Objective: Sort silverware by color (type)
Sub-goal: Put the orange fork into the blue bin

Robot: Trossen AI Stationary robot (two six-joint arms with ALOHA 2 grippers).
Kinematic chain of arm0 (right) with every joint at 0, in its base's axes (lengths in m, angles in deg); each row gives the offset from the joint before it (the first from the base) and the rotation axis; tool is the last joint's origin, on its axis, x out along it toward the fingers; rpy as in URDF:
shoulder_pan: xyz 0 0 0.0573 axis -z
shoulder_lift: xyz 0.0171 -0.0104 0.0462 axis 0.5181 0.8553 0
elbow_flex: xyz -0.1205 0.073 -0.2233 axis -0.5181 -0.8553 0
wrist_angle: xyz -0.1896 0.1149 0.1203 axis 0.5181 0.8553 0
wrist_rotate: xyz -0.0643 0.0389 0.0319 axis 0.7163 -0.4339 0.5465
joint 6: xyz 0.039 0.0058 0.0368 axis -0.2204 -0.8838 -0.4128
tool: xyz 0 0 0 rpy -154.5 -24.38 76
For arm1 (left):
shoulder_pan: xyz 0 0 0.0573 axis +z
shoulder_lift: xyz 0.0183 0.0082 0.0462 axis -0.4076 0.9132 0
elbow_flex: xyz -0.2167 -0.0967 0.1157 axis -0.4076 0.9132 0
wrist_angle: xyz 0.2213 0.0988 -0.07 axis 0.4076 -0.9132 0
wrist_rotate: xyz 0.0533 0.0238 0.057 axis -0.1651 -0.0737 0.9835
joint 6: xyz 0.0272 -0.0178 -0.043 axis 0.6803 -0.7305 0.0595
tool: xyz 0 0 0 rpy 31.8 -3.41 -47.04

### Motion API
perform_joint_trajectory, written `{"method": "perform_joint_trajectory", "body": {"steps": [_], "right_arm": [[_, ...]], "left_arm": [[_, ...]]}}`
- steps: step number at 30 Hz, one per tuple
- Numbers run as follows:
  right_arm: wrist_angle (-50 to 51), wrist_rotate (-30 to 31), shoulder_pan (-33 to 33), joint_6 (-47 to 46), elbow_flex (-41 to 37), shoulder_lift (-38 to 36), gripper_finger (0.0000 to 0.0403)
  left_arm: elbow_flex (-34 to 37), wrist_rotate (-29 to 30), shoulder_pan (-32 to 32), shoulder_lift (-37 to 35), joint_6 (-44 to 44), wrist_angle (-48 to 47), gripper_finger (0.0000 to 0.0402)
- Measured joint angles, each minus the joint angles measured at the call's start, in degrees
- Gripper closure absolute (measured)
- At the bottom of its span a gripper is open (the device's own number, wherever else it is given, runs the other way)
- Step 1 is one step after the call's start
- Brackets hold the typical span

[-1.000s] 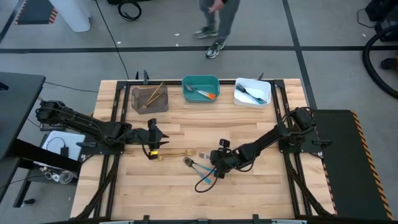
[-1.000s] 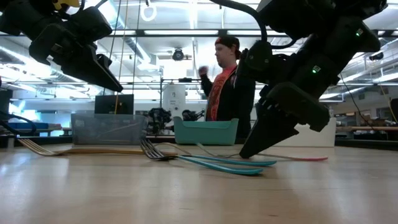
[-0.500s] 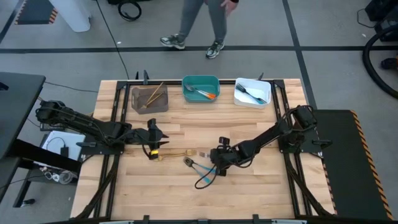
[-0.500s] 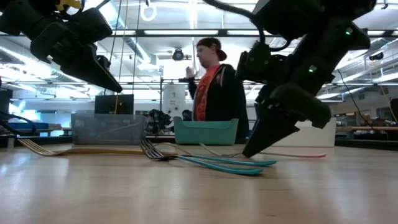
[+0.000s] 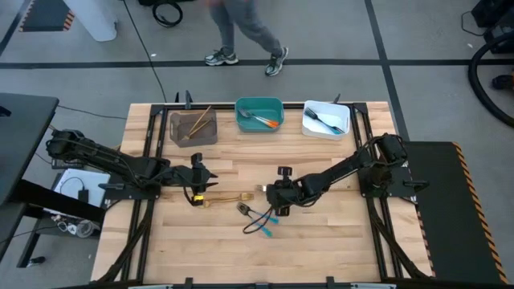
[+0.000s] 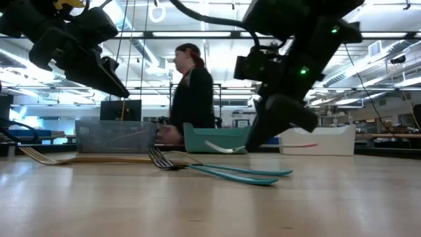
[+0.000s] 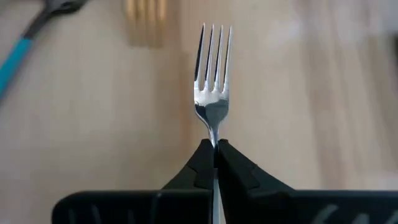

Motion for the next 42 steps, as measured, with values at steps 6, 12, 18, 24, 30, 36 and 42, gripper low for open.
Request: {"method": "perform_joint_trajectory", "body": {"steps": [6, 12, 18, 24, 30, 36, 42], "right_arm": [[-4.01, 0.02, 3.90, 9.88, 0.06, -0.02, 0.0392], [-7.48, -0.11, 6.71, 15.09, 0.08, -0.07, 0.0391], [-8.29, -1.80, 8.16, 21.80, 0.84, -0.09, 0.0391], [-8.96, -2.04, 12.43, 30.90, 2.88, -0.17, 0.0391], [-11.49, -2.04, 16.32, 34.57, 2.98, -0.20, 0.0390], [-12.58, -2.08, 17.68, 36.40, 2.98, -0.20, 0.0390], [-13.45, -1.96, 18.57, 36.80, 2.98, -0.20, 0.0389]], "left_arm": [[0.00, 0.00, -0.02, 0.00, 2.18, 0.13, 0.0290], [0.00, -0.01, -0.01, 0.00, -3.88, 0.17, 0.0290], [0.00, -0.03, -0.15, 0.04, -9.22, 0.51, 0.0290], [0.00, -0.06, -0.15, 0.04, -18.00, 0.85, 0.0290], [0.00, -0.04, -0.13, 0.04, -20.73, 0.87, 0.0290], [0.00, -0.04, -0.13, 0.04, -20.77, 0.91, 0.0290], [0.00, -0.02, -0.48, 0.04, -20.77, 0.91, 0.0290]]}}
